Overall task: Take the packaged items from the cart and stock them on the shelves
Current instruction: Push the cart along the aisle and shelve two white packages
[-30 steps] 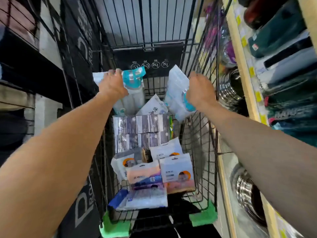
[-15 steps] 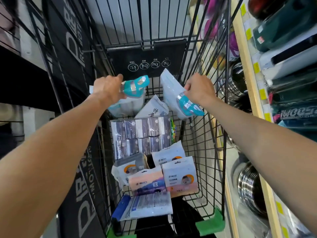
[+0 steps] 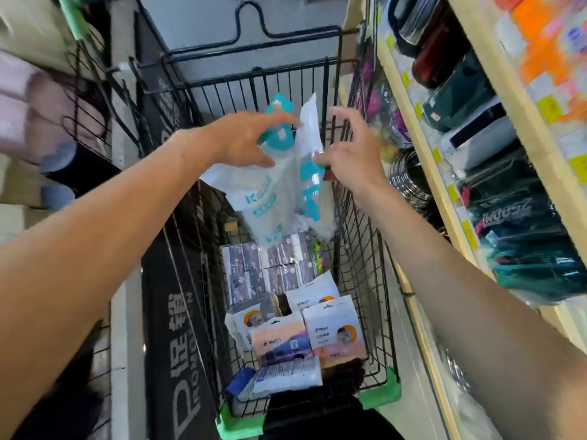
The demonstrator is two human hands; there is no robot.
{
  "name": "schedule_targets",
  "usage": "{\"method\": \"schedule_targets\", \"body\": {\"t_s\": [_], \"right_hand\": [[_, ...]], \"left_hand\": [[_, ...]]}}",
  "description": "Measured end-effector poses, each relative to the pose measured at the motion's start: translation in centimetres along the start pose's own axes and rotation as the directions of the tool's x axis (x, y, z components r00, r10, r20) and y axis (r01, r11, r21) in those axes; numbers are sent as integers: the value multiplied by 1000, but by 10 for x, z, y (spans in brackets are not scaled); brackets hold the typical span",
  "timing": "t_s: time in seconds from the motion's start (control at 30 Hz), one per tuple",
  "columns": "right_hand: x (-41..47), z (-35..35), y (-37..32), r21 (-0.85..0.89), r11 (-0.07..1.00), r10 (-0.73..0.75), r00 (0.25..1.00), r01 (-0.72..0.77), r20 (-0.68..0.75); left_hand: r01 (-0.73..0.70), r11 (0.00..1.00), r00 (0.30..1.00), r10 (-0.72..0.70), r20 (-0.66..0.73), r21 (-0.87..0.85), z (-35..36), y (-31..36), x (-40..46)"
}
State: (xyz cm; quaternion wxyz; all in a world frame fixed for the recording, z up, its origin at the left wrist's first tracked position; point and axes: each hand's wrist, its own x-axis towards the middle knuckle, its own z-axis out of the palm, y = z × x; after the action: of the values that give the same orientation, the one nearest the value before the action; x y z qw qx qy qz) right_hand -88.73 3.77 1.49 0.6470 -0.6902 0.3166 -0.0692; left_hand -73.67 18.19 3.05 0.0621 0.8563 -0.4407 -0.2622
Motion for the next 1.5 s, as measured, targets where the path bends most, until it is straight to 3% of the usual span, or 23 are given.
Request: {"method": "schedule_targets", "body": {"t_s": [0.1, 0.23, 0.4, 0.57, 0.7, 0.8, 0.87, 0.93, 1.0, 1.03, 1.1, 1.17, 1.23, 1.4, 1.5], "right_hand": [[-14, -7, -23, -58, 997, -40, 999, 40, 8], [-36, -13, -52, -121, 992, -24, 1000, 22, -16], [-55, -3, -63, -97, 989, 104, 994, -107, -34], [-81, -8, -71, -75, 988, 135, 991, -133, 14], [-94, -11, -74, 3, 992, 128, 992, -128, 10], [-102, -24, -75, 86, 994, 56, 997, -60, 51], [-105, -43, -69, 86, 994, -74, 997, 71, 32], [-103, -68, -54, 14, 978, -203, 971, 206, -129], [-103, -95, -31, -95, 971, -235, 934, 217, -268], [-104, -106, -19, -124, 976, -205, 945, 179, -253], [-106, -121, 5, -133, 989, -68, 995, 58, -73], [-109, -129, 22, -133, 991, 45, 992, -30, 115], [-105, -137, 33, -134, 990, 62, 980, -37, 187], [-127, -164, 14, -77, 996, -17, 971, 37, 239], [-141, -185, 22, 51, 999, -5, 990, -2, 141]], "left_hand": [[-43, 998, 998, 45, 36, -55, -13, 28, -19], [-30, 990, 999, 27, -22, -136, -18, 57, -48], [41, 999, 999, -41, 1, -23, -19, 73, -70], [138, 972, 990, -134, 37, -190, -28, 95, -99], [110, 990, 994, -110, 4, 85, -31, 103, -110], [81, 979, 996, -74, -47, 189, -36, 113, -110], [51, 985, 999, -47, -23, 167, -45, 119, -110], [47, 988, 999, -46, -11, 149, -58, 121, -110], [46, 989, 999, -45, -8, 143, -72, 126, -110], [36, 990, 999, -36, -5, 135, -79, 127, -109], [0, 993, 1000, 1, -5, 117, -94, 130, -109], [-23, 999, 999, 25, -26, 50, -107, 134, -108], [-54, 999, 998, 54, -38, -5, -117, 141, -108], [-123, 991, 992, 123, 7, 44, -129, 179, -94], [-150, 988, 987, 148, -67, -33, -132, 213, -80]]}}
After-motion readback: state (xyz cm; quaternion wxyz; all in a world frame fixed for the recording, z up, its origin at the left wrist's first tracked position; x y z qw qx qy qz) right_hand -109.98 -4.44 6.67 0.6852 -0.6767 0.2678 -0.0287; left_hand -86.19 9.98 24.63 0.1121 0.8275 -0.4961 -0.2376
